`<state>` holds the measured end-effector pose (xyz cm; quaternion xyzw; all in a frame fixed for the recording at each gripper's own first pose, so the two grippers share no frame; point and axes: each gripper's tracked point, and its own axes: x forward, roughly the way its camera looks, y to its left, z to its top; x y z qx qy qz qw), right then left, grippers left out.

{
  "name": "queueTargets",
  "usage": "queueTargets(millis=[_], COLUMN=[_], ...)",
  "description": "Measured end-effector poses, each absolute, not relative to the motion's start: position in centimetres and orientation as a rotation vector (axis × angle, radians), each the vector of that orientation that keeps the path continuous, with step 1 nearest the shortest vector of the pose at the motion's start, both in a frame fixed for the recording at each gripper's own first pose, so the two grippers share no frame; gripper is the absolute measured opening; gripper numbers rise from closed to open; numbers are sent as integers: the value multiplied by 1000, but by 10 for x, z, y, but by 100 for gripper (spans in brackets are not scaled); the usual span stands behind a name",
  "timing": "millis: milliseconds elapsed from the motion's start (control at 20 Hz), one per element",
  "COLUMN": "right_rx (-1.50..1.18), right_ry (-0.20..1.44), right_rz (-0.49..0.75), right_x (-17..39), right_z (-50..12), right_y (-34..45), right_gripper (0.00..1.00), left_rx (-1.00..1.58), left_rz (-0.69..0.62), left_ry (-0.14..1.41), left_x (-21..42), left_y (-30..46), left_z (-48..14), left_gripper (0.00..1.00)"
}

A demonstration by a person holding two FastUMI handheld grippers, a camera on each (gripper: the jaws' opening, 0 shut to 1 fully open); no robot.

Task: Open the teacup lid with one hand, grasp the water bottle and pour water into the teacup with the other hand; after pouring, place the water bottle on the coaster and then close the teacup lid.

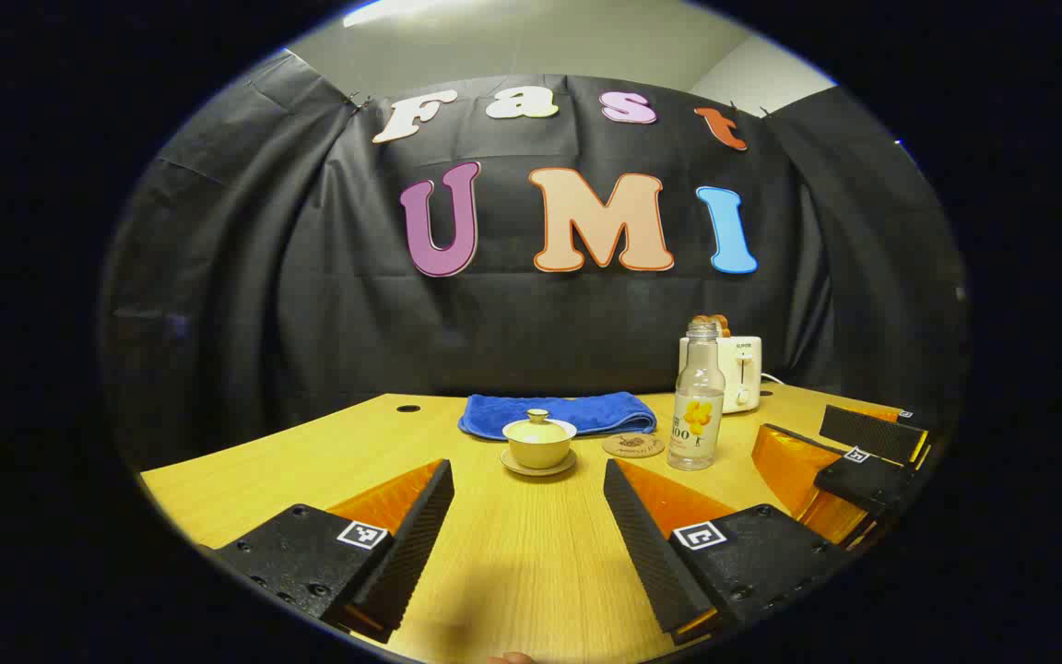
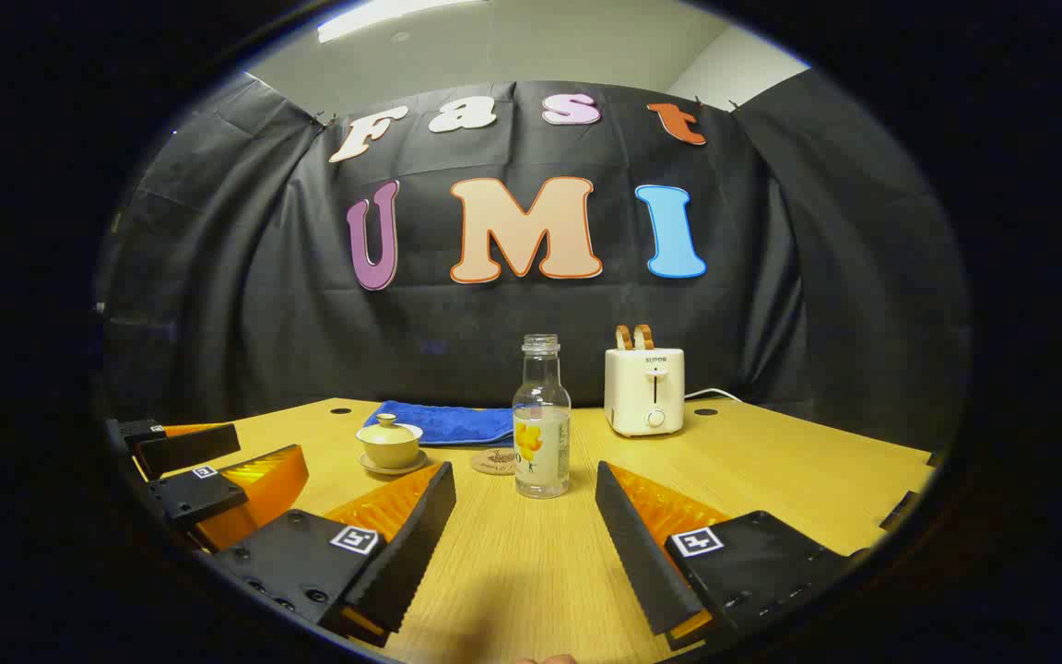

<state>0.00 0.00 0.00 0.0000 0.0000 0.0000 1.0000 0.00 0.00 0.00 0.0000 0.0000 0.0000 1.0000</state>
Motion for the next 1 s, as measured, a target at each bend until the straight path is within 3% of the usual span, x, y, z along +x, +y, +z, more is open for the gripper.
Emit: queueTargets(millis=[150,350,1000], right_rx=[0,1,2], right_ry=[0,0,0], right_rz=[7,9,9], right_x=[-10,-10,-9], right_z=[-2,-3,-2], right_y=[1,1,1], right_gripper=[98,94,98], left_rx=[0,1,1], left_rz=[5,21,18], left_ry=[1,3,4], left_x=[-2,-5,-5], left_y=[1,5,3], left_z=[-1,-2,-2], left_gripper=[96,96,96])
